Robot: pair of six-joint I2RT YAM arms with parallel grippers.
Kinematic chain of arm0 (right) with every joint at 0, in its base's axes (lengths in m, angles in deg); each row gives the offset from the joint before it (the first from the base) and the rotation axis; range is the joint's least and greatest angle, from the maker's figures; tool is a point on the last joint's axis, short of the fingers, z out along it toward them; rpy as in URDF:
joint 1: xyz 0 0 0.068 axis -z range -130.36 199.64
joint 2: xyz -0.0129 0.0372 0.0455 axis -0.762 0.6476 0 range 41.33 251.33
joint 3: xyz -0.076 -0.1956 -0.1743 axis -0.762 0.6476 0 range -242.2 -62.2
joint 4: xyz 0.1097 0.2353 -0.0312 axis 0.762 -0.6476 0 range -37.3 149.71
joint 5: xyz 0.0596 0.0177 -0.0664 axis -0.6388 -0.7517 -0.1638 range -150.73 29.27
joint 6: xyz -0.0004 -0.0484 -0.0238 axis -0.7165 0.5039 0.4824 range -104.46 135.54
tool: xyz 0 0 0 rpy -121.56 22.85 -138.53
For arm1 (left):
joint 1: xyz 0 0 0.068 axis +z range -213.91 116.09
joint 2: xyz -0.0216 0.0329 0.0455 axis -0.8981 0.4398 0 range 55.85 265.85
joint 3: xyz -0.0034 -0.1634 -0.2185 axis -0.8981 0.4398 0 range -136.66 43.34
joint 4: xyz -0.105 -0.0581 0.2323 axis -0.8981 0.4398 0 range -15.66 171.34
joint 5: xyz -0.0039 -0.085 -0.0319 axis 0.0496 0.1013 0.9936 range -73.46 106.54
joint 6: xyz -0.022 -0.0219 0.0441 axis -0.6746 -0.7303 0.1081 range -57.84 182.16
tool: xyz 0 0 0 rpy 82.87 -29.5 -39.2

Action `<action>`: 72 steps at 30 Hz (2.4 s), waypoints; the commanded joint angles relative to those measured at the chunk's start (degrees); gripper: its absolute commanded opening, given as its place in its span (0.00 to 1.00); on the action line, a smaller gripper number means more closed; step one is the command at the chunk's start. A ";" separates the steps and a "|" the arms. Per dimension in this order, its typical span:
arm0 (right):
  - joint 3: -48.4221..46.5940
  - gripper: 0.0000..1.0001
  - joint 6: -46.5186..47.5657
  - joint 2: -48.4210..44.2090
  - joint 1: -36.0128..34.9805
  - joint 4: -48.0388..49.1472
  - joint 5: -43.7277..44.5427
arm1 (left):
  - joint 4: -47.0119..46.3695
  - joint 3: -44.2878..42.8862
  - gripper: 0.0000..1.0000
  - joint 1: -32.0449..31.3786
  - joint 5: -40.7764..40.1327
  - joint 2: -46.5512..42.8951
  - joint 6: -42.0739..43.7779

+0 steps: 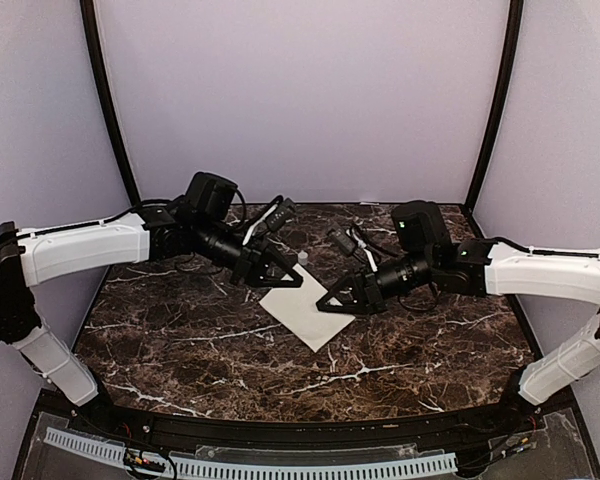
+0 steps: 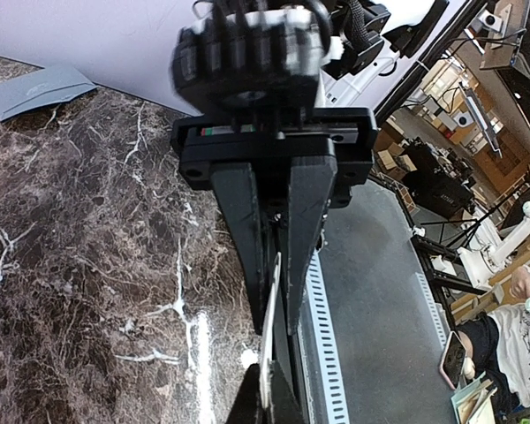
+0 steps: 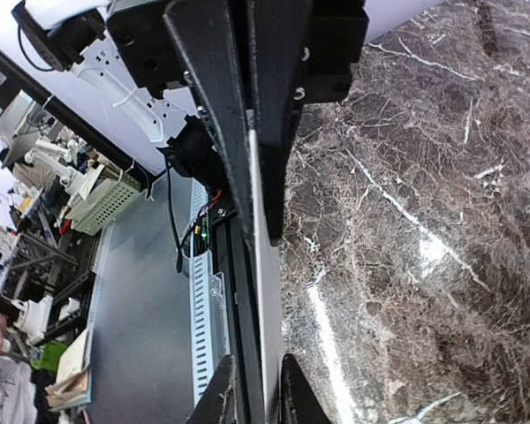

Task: Place the letter into the envelope and seal it

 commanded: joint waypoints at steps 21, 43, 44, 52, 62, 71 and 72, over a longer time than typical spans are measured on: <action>4.40 0.00 -2.82 -4.31 -0.23 1.86 2.91 | 5.24 -2.86 0.00 2.20 -0.41 -3.02 4.37; 9.73 0.00 -11.57 -12.50 -0.27 30.67 15.50 | -40.29 19.39 0.95 3.46 -20.97 -19.02 -32.29; 9.70 0.00 -11.89 -12.02 -0.31 31.85 14.85 | -41.80 19.56 0.95 2.76 -19.90 -18.71 -32.91; 9.96 0.00 -15.05 -8.91 -0.40 39.24 9.91 | -41.55 18.65 0.97 0.06 -17.33 -15.44 -34.24; 10.37 0.00 -15.51 -9.13 -0.47 39.96 9.42 | -53.13 19.85 0.59 -0.19 -12.22 -13.50 -40.93; 11.28 0.00 -16.43 -9.25 -0.42 41.16 12.44 | -57.34 20.84 0.11 -0.24 -10.58 -13.20 -44.39; 11.28 0.00 -16.44 -9.22 -0.47 41.05 12.84 | -57.20 20.80 0.07 -0.25 -10.58 -13.20 -44.32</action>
